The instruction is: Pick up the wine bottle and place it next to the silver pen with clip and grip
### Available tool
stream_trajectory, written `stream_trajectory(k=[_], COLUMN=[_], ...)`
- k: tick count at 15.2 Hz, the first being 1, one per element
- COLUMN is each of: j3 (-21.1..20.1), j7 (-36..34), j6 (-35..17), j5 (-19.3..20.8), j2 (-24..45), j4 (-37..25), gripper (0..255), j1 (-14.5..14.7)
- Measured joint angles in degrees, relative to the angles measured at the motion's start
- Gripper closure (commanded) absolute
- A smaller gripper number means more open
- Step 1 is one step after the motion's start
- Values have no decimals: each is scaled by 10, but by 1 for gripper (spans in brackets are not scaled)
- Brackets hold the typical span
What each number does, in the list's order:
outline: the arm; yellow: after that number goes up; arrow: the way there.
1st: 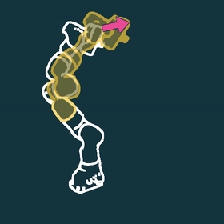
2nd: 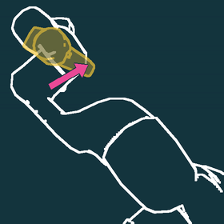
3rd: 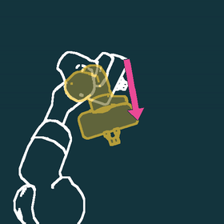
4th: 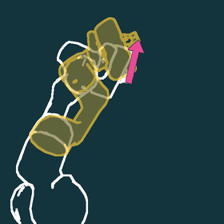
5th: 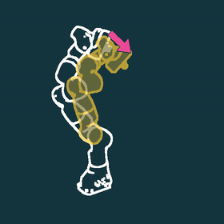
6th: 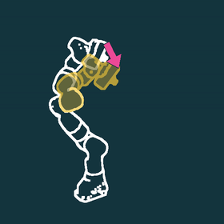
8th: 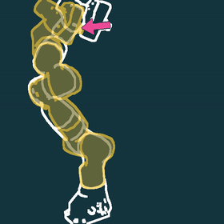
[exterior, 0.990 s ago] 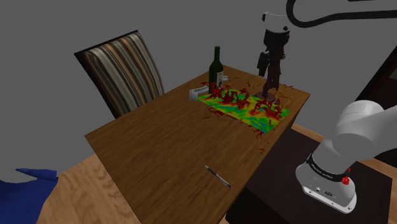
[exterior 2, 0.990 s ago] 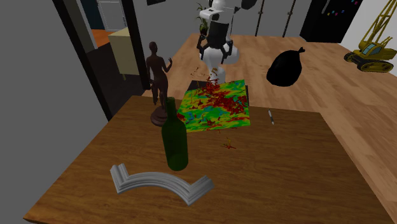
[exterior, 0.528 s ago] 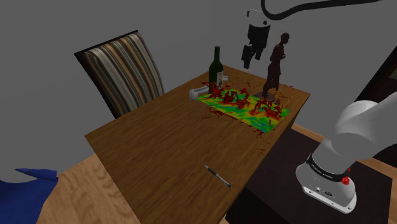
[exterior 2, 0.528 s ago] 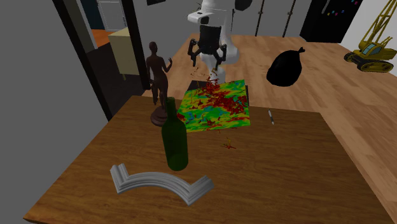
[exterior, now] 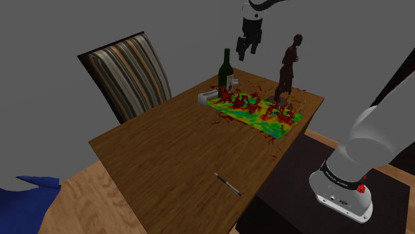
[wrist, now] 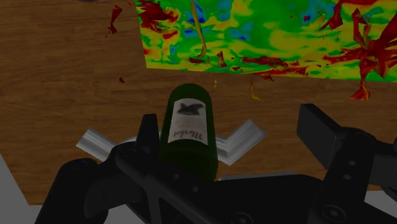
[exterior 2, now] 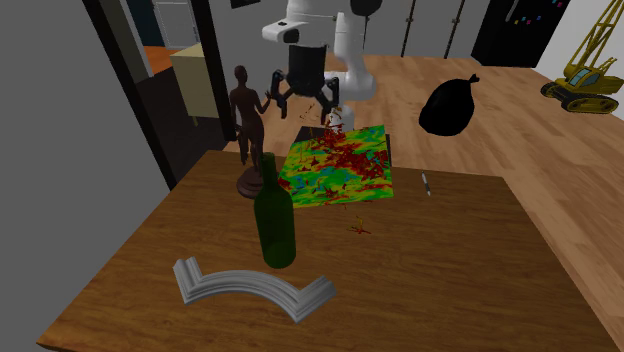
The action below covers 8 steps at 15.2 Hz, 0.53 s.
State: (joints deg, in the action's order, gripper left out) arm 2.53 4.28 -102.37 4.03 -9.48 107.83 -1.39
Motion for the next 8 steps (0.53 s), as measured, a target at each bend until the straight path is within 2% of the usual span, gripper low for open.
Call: stream_trajectory(k=[8], j3=[19], j7=[35], j6=[42], j5=[-42], j2=[193], j4=[-237], gripper=[0], j1=[-18])
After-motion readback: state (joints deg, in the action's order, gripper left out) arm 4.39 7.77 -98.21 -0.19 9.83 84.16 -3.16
